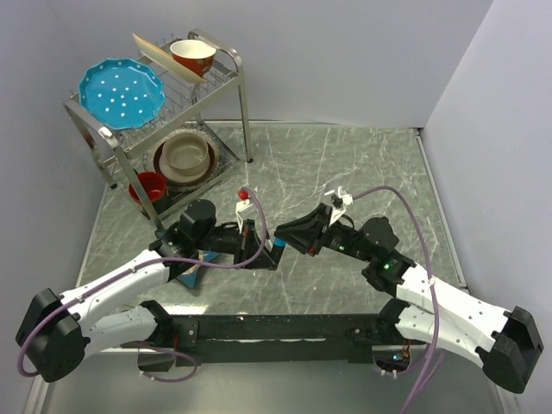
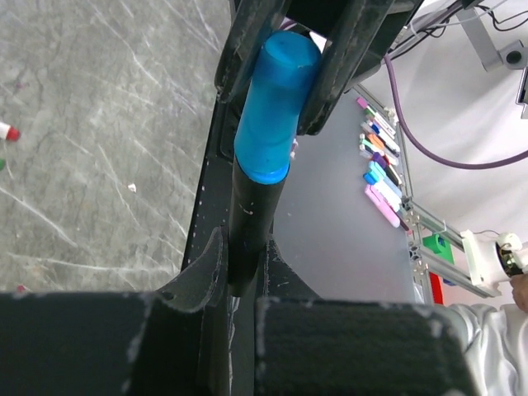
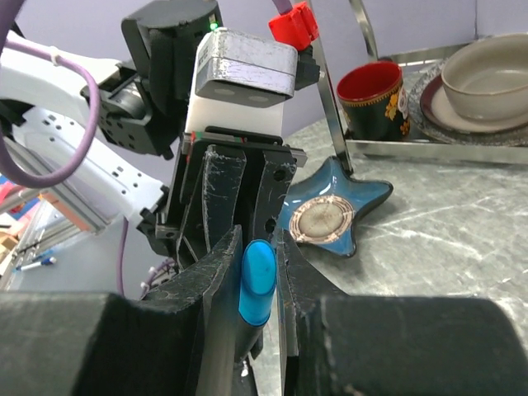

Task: Insert the pens into the pen caps

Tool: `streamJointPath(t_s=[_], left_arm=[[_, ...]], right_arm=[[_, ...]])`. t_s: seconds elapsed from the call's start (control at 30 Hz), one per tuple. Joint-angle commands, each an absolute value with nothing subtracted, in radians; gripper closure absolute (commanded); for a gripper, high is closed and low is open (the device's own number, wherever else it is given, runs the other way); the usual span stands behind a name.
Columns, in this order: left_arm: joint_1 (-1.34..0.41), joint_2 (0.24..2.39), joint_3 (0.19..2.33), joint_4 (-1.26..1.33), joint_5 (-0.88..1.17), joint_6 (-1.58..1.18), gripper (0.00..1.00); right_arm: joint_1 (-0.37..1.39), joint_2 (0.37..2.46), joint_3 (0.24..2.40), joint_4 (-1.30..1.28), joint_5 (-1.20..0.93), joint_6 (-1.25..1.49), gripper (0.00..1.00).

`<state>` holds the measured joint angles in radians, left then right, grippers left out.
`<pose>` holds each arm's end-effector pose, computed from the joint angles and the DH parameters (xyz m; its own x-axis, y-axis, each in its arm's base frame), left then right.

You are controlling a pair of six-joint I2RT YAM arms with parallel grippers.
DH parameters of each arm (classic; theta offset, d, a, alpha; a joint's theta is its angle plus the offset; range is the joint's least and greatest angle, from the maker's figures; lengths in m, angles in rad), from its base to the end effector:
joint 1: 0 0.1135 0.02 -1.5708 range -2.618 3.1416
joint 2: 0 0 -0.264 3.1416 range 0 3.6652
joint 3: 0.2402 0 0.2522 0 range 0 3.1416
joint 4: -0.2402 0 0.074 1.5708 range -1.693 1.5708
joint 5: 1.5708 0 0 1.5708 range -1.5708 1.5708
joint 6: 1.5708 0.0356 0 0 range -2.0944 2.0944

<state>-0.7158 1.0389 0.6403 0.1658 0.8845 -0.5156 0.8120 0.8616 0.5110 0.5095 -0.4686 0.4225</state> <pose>0.1548 -0.1711 0.2790 -0.6365 0.1395 -0.7585 0.7701 0.0609 -0.6350 0.1281 0.1585 0.3028 -0.2920 0.2238 -0.9299 -0.9150 0.2177 0.3397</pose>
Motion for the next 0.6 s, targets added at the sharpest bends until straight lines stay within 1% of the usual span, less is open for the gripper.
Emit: streamJointPath(t_s=[0.0,0.13,0.37,0.57], left_arm=[[-0.608,1.031,0.807,0.554,0.601,-0.589,0.99],[-0.589,1.038,0.825,0.54,0.6,-0.586,0.99],[-0.543,1.042,0.861,0.534,0.632,-0.586,0.99],[-0.528,1.075,0.88,0.604,0.696,-0.618,0.99]], right_arm=[[0.905,0.939,0.442,0.077,-0.98,0.419,1.0],[0.908,0.934,0.419,0.141,-1.009,0.46,1.0],[0.931,0.965,0.42,0.143,-1.028,0.486,1.0],[0.943,0.983,0.433,0.16,-1.072,0.509,1.0]])
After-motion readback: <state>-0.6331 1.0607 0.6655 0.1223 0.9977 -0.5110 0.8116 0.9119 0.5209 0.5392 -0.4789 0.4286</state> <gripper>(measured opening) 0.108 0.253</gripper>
